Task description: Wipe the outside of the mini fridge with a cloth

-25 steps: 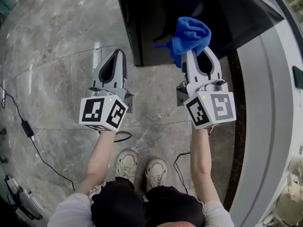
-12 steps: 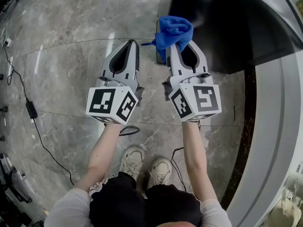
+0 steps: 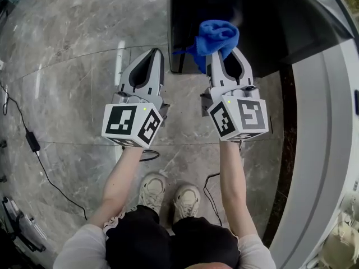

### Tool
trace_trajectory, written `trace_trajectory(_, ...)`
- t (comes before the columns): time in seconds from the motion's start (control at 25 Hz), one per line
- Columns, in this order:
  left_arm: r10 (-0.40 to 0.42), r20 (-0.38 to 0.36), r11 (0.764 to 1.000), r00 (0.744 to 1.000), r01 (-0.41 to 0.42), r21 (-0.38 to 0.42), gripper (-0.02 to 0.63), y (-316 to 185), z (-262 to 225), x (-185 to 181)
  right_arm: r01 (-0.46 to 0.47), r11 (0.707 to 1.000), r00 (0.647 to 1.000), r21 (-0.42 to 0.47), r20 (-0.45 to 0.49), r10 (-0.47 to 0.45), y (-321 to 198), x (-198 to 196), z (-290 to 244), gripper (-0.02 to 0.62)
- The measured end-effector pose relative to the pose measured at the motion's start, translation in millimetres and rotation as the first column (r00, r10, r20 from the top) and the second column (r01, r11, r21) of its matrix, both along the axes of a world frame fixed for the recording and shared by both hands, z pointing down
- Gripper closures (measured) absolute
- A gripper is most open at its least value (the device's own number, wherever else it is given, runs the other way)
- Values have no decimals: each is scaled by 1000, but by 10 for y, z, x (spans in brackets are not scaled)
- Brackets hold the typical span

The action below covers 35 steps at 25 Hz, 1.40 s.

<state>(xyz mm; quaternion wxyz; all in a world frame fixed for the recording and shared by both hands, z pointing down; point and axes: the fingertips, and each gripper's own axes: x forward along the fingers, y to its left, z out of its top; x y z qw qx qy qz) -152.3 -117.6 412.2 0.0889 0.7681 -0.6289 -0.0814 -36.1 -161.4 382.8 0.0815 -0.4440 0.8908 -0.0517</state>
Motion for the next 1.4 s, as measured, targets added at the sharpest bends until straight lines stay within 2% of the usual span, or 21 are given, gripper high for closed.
trace_trajectory(0.16, 44, 3, 999, 999, -44, -19, 601, -25, 101, 255, -92, 996, 996, -8, -4, 91, -110, 454, 52, 515)
trace_trajectory(0.44, 136, -14, 990, 991, -136, -37, 601, -212, 260, 776, -238, 971, 971, -6, -41, 237, -329, 1236, 112, 514)
trace_trajectory(0.76, 250, -35, 967, 968, -251, -42, 601, -393, 391, 1409, -394, 917, 919, -65, -23, 394, -608, 2251, 271, 514)
trace_trajectory(1.04, 275, -44, 960, 961, -277, -52, 601, -431, 468, 1547, -379, 925, 920, -14, -109, 376, -656, 2396, 283, 515)
trace_trajectory(1.4, 261, -55, 963, 964, -265, -60, 601, -483, 505, 1475, -399, 916, 912, -29, -110, 394, -707, 2566, 307, 514)
